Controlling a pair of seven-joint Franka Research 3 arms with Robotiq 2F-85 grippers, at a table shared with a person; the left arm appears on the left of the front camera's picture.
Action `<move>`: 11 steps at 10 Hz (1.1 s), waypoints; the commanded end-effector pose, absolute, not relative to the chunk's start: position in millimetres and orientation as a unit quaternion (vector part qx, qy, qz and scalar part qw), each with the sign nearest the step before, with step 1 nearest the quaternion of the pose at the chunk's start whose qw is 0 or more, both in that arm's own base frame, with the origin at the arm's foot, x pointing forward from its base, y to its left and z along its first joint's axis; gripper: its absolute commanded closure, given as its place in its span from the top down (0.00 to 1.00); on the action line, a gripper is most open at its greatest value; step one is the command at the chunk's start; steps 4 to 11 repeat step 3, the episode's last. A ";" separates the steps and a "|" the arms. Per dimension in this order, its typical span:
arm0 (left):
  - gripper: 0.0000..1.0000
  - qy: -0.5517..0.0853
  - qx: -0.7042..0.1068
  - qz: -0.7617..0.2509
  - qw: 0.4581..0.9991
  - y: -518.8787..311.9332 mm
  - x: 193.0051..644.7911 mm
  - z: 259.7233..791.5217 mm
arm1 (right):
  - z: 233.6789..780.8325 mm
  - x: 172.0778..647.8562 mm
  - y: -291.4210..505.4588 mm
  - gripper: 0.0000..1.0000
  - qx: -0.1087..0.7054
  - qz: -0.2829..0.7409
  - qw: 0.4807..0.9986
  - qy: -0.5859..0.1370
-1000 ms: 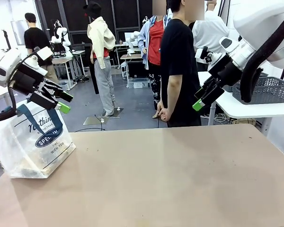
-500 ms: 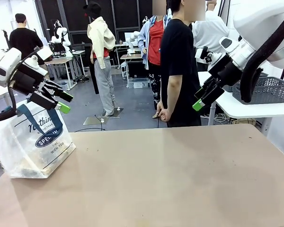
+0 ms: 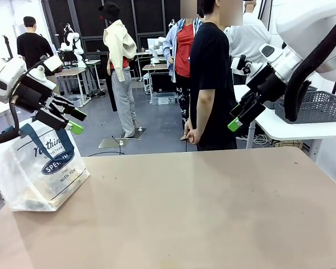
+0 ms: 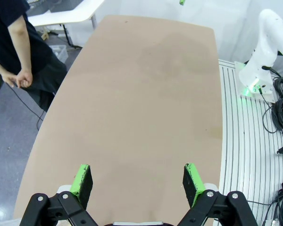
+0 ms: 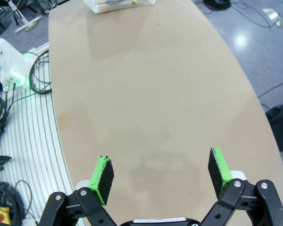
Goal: Transfer purchased items from the store into the shopping bag.
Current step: Move the Reusable shopping bag to the right side of the table.
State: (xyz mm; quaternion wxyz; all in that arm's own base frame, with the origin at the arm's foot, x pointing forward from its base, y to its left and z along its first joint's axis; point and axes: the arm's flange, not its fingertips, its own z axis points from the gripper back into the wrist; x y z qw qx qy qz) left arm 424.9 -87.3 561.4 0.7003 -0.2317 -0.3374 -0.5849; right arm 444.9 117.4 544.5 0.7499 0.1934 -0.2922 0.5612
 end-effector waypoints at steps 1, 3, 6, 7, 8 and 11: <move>1.00 -0.344 -0.237 -0.579 0.700 -88.1 426.7 562.7 | 544.4 444.1 118.3 1.00 0.190 0.558 0.756 -0.284; 1.00 -0.344 -0.237 -0.579 0.700 -88.1 426.7 562.7 | 544.4 444.1 118.3 1.00 0.190 0.558 0.756 -0.284; 1.00 -0.344 -0.237 -0.579 0.700 -88.1 426.7 562.7 | 544.4 444.1 118.3 1.00 0.190 0.558 0.756 -0.284; 1.00 -0.344 -0.237 -0.579 0.700 -88.1 426.7 562.7 | 544.4 444.1 118.3 1.00 0.190 0.558 0.756 -0.284; 1.00 -0.344 -0.237 -0.579 0.700 -88.1 426.7 562.7 | 544.4 444.1 118.3 1.00 0.190 0.558 0.756 -0.284; 1.00 -0.344 -0.237 -0.579 0.700 -88.1 426.7 562.7 | 544.4 444.1 118.3 1.00 0.190 0.558 0.756 -0.284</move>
